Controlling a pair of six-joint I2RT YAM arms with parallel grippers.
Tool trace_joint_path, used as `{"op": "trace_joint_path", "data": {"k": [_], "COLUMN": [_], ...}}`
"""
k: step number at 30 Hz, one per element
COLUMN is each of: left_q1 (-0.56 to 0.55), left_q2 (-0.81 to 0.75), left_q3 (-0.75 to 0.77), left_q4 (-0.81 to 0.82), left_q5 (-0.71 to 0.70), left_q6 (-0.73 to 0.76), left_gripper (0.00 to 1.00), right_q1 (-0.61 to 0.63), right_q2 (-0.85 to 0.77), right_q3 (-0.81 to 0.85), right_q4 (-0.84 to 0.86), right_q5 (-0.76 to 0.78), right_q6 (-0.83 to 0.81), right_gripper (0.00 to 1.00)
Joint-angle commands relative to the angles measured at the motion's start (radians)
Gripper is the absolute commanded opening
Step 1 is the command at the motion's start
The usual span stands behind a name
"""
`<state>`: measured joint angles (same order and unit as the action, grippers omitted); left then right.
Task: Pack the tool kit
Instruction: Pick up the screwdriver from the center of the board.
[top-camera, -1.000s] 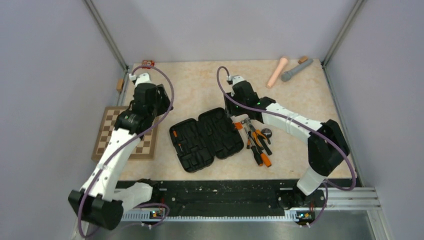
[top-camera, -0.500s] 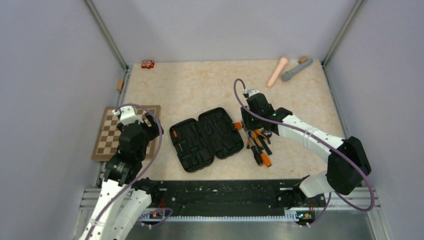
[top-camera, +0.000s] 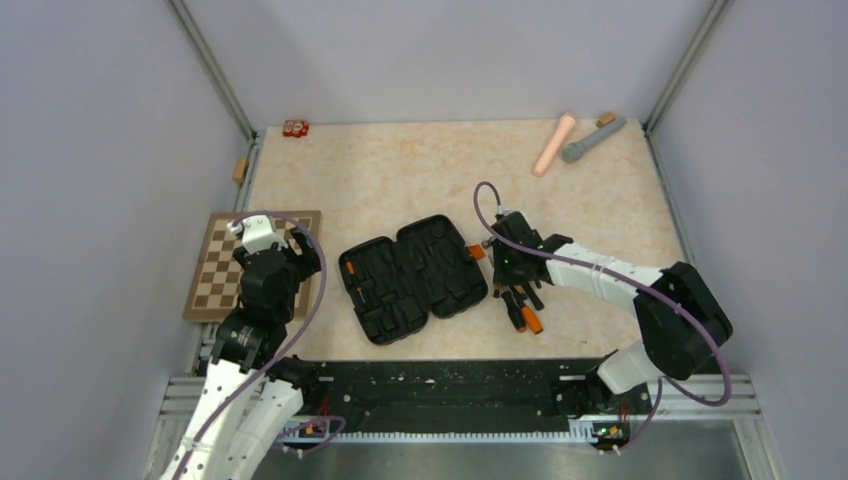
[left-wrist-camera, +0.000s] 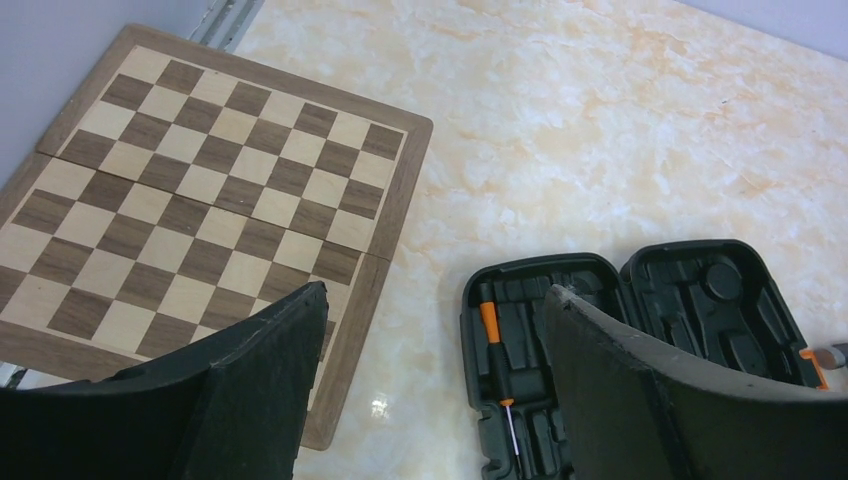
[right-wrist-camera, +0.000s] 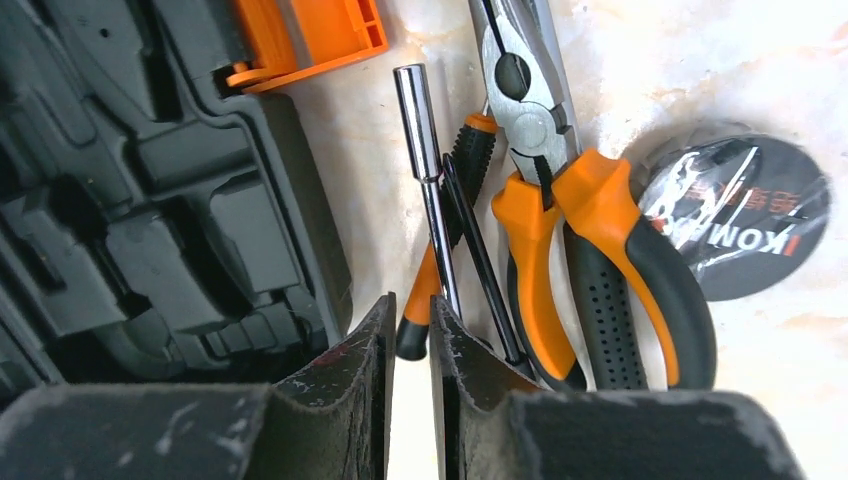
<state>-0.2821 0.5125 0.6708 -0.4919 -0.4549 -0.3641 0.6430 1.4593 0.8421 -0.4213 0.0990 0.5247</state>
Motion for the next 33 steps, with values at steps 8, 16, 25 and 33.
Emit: {"op": "trace_joint_path", "data": {"k": [8,16,25,33], "left_q1": [0.003,0.003,0.003,0.003], "left_q2": [0.005,0.012,0.01,0.009], "left_q3": [-0.002,0.0,0.0,-0.001], "left_q4": [0.049,0.05,0.042,0.041], "left_q5": [-0.002,0.015,0.015,0.03], "left_q6": [0.022,0.022,0.022,0.021], "left_gripper": [0.83,0.82,0.82,0.82], "right_q1": [-0.005,-0.005,-0.004,-0.003], "right_q2": [0.121,0.117,0.183,0.142], "right_q3": [0.013,0.018,0.074,0.084], "right_q4": [0.084,0.04,0.06,0.037], "right_q5": [0.11,0.218,0.277,0.198], "right_q6": [0.047,0.036,-0.007,-0.027], "right_gripper": [0.18,0.33,0.36,0.07]}}
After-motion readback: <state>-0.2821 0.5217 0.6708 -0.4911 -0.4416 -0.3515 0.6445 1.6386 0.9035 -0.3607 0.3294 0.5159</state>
